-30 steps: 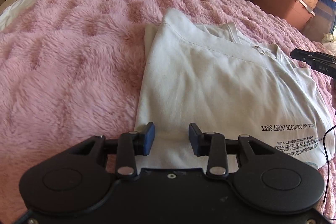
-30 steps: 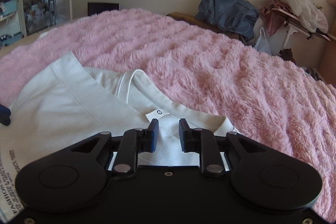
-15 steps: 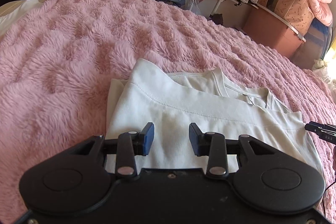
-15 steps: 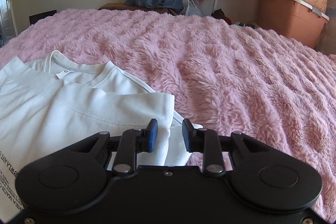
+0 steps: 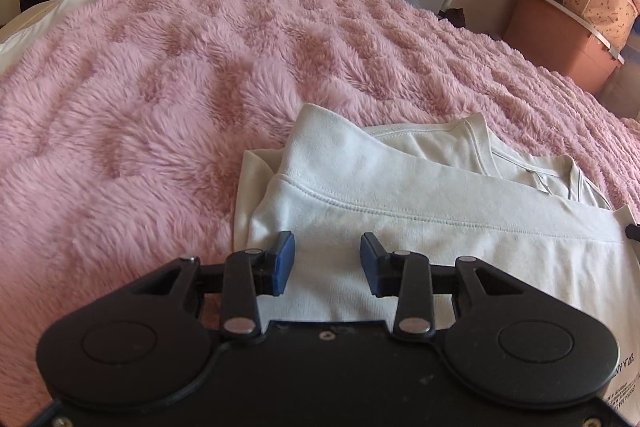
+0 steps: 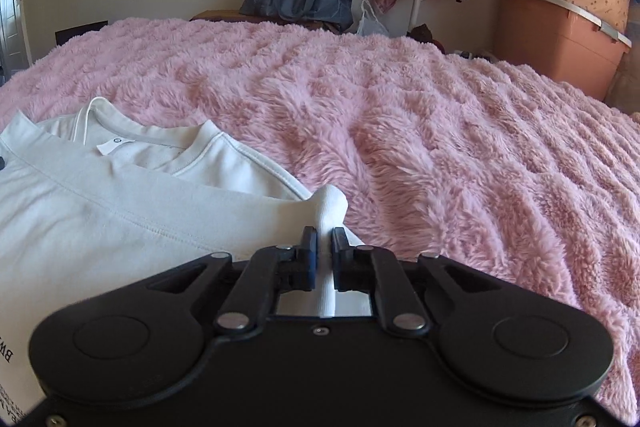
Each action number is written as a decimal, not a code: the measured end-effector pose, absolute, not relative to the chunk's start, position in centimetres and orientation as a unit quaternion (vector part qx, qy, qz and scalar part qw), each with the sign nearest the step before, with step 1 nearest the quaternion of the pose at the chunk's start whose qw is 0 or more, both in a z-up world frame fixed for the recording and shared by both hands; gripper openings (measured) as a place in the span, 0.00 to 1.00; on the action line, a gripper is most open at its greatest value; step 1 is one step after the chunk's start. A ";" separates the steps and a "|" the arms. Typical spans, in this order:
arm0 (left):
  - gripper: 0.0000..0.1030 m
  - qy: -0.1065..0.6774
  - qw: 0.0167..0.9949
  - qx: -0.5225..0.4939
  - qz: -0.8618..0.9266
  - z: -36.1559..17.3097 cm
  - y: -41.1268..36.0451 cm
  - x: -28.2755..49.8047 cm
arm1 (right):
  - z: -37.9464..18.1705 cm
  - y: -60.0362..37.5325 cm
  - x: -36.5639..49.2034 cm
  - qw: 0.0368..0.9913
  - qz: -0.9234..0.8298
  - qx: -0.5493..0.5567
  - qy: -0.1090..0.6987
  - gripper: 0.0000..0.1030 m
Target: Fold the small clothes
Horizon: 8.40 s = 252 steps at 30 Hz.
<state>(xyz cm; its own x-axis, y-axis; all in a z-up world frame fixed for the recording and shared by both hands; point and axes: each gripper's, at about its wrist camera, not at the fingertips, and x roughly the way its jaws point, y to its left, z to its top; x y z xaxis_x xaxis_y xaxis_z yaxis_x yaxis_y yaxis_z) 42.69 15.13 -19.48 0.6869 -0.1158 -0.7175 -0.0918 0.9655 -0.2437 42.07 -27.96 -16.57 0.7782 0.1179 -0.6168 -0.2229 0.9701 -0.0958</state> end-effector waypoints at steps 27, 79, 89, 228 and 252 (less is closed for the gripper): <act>0.41 0.386 0.885 -0.235 -0.117 -14.6 22.3 30.3 | -13.2 -3.3 24.4 0.916 0.263 -0.126 0.277 0.35; 0.44 0.405 0.813 -0.391 -0.150 -21.7 26.7 44.1 | -21.8 14.1 20.1 0.856 0.269 -0.389 0.209 0.49; 0.37 0.401 0.806 -0.404 -0.164 -22.3 25.4 46.3 | -22.1 14.7 21.1 0.858 0.267 -0.387 0.205 0.46; 0.36 0.381 0.905 -0.046 -0.186 -18.7 -2.0 23.3 | -17.9 -35.5 21.9 0.912 0.120 0.169 0.353 0.44; 0.07 0.441 0.881 0.001 -0.174 -19.3 -3.4 24.0 | -19.9 -34.6 21.7 0.901 0.119 0.156 0.386 0.07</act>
<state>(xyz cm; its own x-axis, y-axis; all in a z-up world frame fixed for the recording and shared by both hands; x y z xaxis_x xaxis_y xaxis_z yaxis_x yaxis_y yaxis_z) 23.96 -3.39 -19.26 0.5517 -0.3047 -0.7764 0.3069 0.9397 -0.1507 21.71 -34.63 -19.92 0.6733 0.3354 -0.6590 -0.0947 0.9230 0.3730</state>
